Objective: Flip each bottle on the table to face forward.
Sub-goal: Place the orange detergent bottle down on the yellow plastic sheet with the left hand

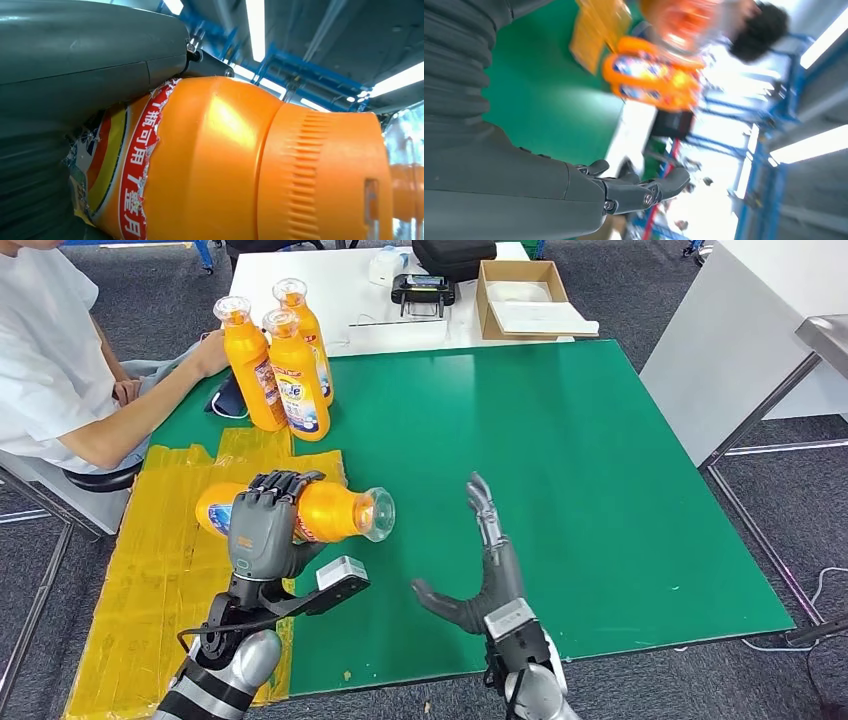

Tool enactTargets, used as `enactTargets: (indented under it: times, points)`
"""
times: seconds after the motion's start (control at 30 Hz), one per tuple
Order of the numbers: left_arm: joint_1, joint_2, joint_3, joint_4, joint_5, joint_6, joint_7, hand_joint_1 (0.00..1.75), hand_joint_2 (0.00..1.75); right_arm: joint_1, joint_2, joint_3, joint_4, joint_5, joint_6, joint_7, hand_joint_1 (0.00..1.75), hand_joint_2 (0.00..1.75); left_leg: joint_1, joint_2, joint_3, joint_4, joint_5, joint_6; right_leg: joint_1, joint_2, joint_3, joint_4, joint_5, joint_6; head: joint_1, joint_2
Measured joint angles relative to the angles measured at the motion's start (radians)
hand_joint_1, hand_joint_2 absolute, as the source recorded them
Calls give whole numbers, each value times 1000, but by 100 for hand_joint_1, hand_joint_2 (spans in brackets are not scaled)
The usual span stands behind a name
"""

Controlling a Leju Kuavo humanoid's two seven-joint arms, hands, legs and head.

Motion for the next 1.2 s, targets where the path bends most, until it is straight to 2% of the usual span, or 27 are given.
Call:
enactTargets:
  times: [0.13, 0.27, 0.33, 0.4, 0.53, 0.6, 0.7, 0.87, 1.0, 1.1, 1.13, 1.2]
  points:
    - [-6, 0, 8, 13, -75, 6, 41, 175, 175, 30, -15, -25, -84, 2, -1, -9, 0, 175, 0, 1, 0, 0, 0, 0, 0, 0, 0, 0, 1, 0, 0, 0]
    - [-30, 6, 4, 48, -306, -6, 123, 175, 175, 40, -24, -38, -123, -13, -1, -28, 0, 175, 0, 0, 0, 0, 1, 0, 0, 0, 0, 0, 1, 1, 0, 0]
    - [-68, 24, -23, 102, -426, -34, 202, 175, 175, 41, -29, -49, -149, -48, 12, -34, 0, 175, 0, 1, 1, 0, 1, 0, 0, 0, 0, 0, 1, 1, 0, 0]
    - [-123, 51, -85, 177, -480, -70, 300, 175, 175, 41, -34, -65, -175, -73, 21, -40, 0, 175, 0, 1, 1, 0, 1, -1, 0, 0, -1, 0, 2, 0, 0, 0]
    - [-240, 95, -271, 347, -490, -153, 475, 175, 175, 41, -37, -95, -219, -37, -14, -57, 0, 175, 0, 1, 1, 0, 2, 0, 0, 0, 0, 0, 2, 0, 0, 0]
    - [-285, 104, -353, 433, -491, -188, 503, 175, 175, 41, -38, -102, -237, 0, -42, -63, 0, 175, 0, 1, 1, 0, 2, 0, 0, 0, 0, 0, 3, 0, 0, 0]
    - [-320, 97, -397, 542, -493, -212, 499, 175, 175, 41, -38, -106, -255, 27, -60, -64, 0, 175, 0, 2, 0, 0, 1, 0, 0, 1, 0, 0, 3, 0, 0, 0]
    - [-359, 62, -375, 673, -471, -259, 517, 175, 175, 39, -38, -106, -263, 43, -65, -54, 0, 175, 0, 1, 0, 0, 1, -1, 0, 0, 0, 0, 2, 0, 0, 0]
    - [-390, 18, -279, 757, -427, -299, 534, 175, 175, 34, -37, -104, -263, 52, -68, -37, 0, 175, 0, 1, 0, 0, 1, -1, 0, 0, 0, 0, 2, 0, 0, 0]
    - [-410, -5, -186, 816, -405, -296, 539, 175, 175, 25, -36, -97, -262, 54, -70, -25, 0, 175, 0, 1, 0, 0, 2, -1, 0, 0, 0, 1, 3, -1, 0, 0]
    - [-414, -9, -159, 832, -402, -292, 539, 167, 175, 22, -36, -94, -261, 54, -70, -23, 0, 175, 0, 1, 0, 0, 2, -1, 0, 0, 0, 1, 3, -1, 0, 0]
    - [-420, -16, -114, 857, -397, -279, 541, 89, 175, 17, -34, -90, -258, 53, -72, -21, 0, 175, 0, 1, 0, 0, 2, -1, 0, 0, 0, 1, 3, -1, 0, 0]
